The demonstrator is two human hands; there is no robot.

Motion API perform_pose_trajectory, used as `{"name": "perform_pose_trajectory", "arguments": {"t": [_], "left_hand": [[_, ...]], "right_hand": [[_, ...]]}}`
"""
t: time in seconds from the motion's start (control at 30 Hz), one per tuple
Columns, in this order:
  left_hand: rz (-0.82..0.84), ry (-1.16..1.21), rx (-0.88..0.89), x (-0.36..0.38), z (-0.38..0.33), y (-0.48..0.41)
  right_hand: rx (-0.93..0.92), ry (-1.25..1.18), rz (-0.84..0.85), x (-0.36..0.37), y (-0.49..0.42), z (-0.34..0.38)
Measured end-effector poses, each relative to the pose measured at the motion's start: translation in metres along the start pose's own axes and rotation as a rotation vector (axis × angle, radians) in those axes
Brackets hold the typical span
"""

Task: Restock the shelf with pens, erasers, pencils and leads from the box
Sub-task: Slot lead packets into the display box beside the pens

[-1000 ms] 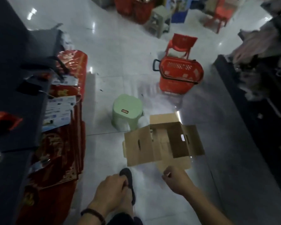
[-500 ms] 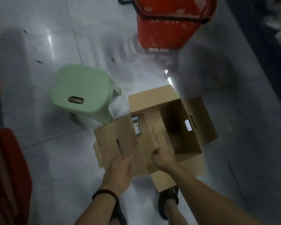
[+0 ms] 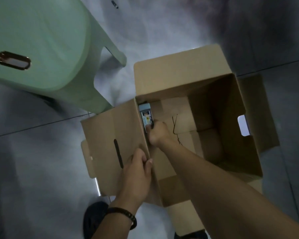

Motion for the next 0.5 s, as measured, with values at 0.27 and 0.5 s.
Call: {"name": "perform_pose_trajectory", "arguments": {"t": [0.27, 0.5], "left_hand": [[0.037, 0.007, 0.012, 0.001, 0.0, -0.002], [0.025, 0.058, 0.01, -0.001, 0.005, -0.004]], "right_hand": [[-0.022, -0.156, -0.217, -0.016, 0.014, -0.005], [0.007, -0.251, -0.147, -0.019, 0.026, -0.003]]}}
Point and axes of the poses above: each hand's wrist, its own y-axis away from the middle knuckle, its own x-axis out of the palm, z = x × y, the point moved 8 cm from there along -y, towards the middle knuckle, and after that the axes turned 12 degrees about -y, right-handed, at the moved point
